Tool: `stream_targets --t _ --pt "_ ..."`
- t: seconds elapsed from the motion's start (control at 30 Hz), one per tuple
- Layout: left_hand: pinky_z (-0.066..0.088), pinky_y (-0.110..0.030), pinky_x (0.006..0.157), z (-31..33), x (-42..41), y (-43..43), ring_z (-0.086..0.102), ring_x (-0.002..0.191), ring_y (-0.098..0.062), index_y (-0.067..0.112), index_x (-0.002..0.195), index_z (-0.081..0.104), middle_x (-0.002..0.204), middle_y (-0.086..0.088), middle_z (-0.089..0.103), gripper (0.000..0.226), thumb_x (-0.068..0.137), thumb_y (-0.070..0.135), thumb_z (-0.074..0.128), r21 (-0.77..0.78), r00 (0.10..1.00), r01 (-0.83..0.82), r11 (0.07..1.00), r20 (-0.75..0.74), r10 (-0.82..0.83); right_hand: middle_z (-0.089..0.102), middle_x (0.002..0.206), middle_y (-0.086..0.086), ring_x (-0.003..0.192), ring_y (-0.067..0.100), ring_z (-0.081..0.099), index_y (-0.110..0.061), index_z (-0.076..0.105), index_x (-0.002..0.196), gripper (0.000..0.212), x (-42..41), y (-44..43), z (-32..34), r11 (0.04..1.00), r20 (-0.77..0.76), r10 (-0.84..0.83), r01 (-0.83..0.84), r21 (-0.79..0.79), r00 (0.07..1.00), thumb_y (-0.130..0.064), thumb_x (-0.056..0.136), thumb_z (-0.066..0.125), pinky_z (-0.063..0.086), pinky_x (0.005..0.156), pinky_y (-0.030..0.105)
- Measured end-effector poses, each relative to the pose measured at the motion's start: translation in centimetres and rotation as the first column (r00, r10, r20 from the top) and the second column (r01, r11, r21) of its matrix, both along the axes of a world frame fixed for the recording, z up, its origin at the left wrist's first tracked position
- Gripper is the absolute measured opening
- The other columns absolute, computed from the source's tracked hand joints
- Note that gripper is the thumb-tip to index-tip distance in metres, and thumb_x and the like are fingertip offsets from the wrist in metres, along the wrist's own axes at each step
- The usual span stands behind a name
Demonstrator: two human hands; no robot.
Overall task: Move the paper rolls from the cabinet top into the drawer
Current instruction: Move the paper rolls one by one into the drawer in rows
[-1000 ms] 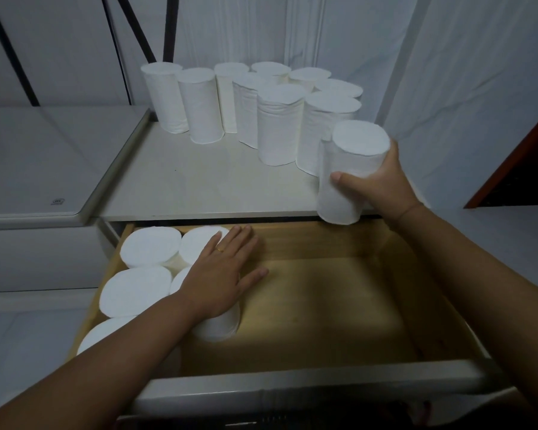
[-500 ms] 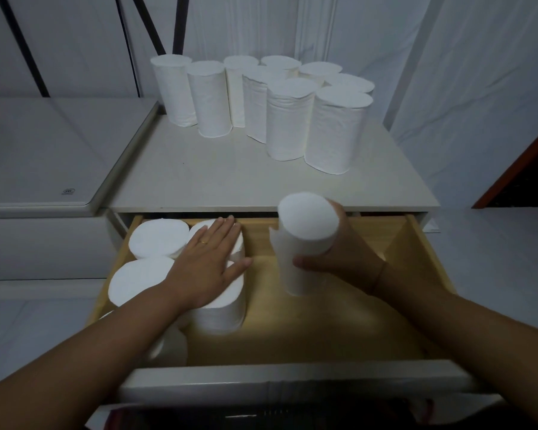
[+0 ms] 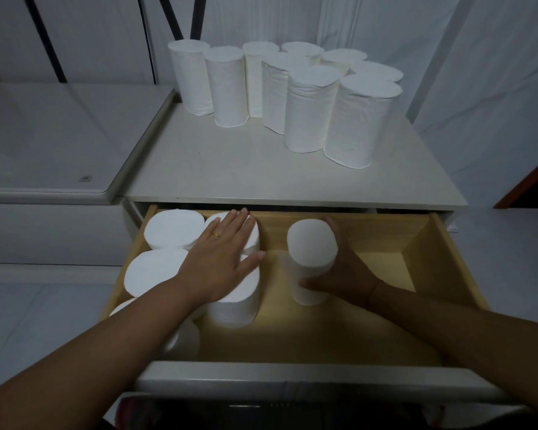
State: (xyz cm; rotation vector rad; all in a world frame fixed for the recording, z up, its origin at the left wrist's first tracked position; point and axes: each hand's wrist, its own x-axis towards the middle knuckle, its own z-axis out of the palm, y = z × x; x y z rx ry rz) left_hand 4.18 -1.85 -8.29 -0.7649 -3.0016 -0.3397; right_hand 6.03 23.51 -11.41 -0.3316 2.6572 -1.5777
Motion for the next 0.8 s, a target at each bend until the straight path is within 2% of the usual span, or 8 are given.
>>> stream_targets --t 0.1,0.17,0.3,0.37,0.43,0.6,0.7,0.8 --pt "-0.01 -0.025 0.113 0.0 0.0 0.0 -0.008 0.144 -0.007 0.023 0.151 0.006 0.159 0.004 -0.002 0.077 0.086 0.064 0.008 -0.004 1.0 0.004 1.0 -0.002 -0.004 0.034 0.136 -0.008 0.123 0.005 0.04 -0.035 0.007 0.139 0.117 0.4 0.6 0.5 0.998 0.082 0.059 -0.059 -0.001 0.995 -0.017 0.056 0.088 0.044 0.095 0.019" --pt "-0.01 -0.025 0.114 0.0 0.0 -0.1 -0.008 0.144 -0.008 0.022 0.151 0.006 0.159 0.004 -0.002 0.076 0.087 0.063 0.01 -0.008 1.0 0.006 1.0 0.0 -0.006 0.035 0.136 -0.008 0.123 0.006 0.042 -0.032 0.013 0.139 0.111 0.3 1.2 1.4 0.987 0.135 0.155 -0.159 0.021 0.979 -0.015 0.058 0.087 0.048 0.094 0.02" --pt "-0.009 -0.027 0.115 0.1 0.0 -0.2 -0.01 0.145 -0.008 0.023 0.151 0.004 0.159 0.004 -0.004 0.076 0.087 0.064 0.01 -0.013 1.0 0.014 1.0 0.02 -0.013 0.048 0.128 -0.018 0.121 0.005 0.048 -0.041 0.037 0.127 0.074 -0.9 3.0 3.8 0.965 0.33 0.241 -0.262 0.02 0.913 -0.034 0.067 0.079 0.048 0.09 0.015" --pt "-0.008 -0.027 0.116 0.2 -0.2 -0.4 -0.01 0.145 -0.009 0.023 0.151 0.003 0.159 0.005 -0.005 0.077 0.086 0.064 0.009 -0.012 0.999 0.037 0.999 0.034 -0.036 0.053 0.125 -0.015 0.118 0.01 0.051 -0.041 0.045 0.125 0.06 -1.6 3.3 4.5 0.978 0.451 0.203 -0.206 -0.044 0.869 -0.054 0.071 0.065 0.049 0.094 0.03" --pt "-0.009 -0.026 0.115 0.5 -0.3 -0.8 -0.011 0.144 -0.009 0.024 0.151 0.003 0.159 0.004 -0.005 0.076 0.086 0.063 0.011 -0.019 0.997 0.066 0.998 0.044 -0.065 0.052 0.129 -0.008 0.119 0.016 0.05 -0.038 0.045 0.129 0.065 -2.2 2.9 4.8 0.989 0.506 0.147 -0.135 -0.061 0.85 -0.062 0.071 0.058 0.047 0.098 0.045" --pt "-0.013 -0.024 0.113 1.1 -0.1 -2.0 -0.014 0.144 -0.009 0.028 0.15 -0.001 0.158 0.007 -0.009 0.072 0.088 0.062 0.012 -0.072 0.993 0.102 0.992 0.062 -0.098 0.056 0.121 -0.003 0.11 0.018 0.055 -0.04 0.051 0.114 0.032 -2.7 1.3 4.4 0.989 0.543 0.143 -0.143 -0.043 0.827 -0.038 0.084 0.062 0.052 0.09 0.048" --pt "-0.014 -0.021 0.111 1.3 0.1 -2.5 -0.013 0.144 -0.009 0.027 0.15 0.0 0.158 0.007 -0.008 0.071 0.089 0.06 0.015 -0.084 0.994 0.101 0.991 0.053 -0.096 0.056 0.118 -0.003 0.105 0.017 0.056 -0.039 0.051 0.11 0.032 -1.9 1.0 4.7 0.987 0.595 0.141 -0.156 -0.028 0.791 -0.037 0.082 0.065 0.057 0.081 0.043" --pt "-0.016 -0.02 0.11 1.3 0.2 -2.5 -0.012 0.145 -0.009 0.026 0.15 0.001 0.158 0.006 -0.007 0.068 0.093 0.056 0.02 -0.08 0.995 0.098 0.992 0.038 -0.095 0.053 0.122 0.001 0.104 0.02 0.056 -0.029 0.047 0.124 0.049 -0.7 0.7 4.8 0.987 0.646 0.122 -0.16 0.0 0.754 -0.036 0.08 0.067 0.059 0.075 0.037"
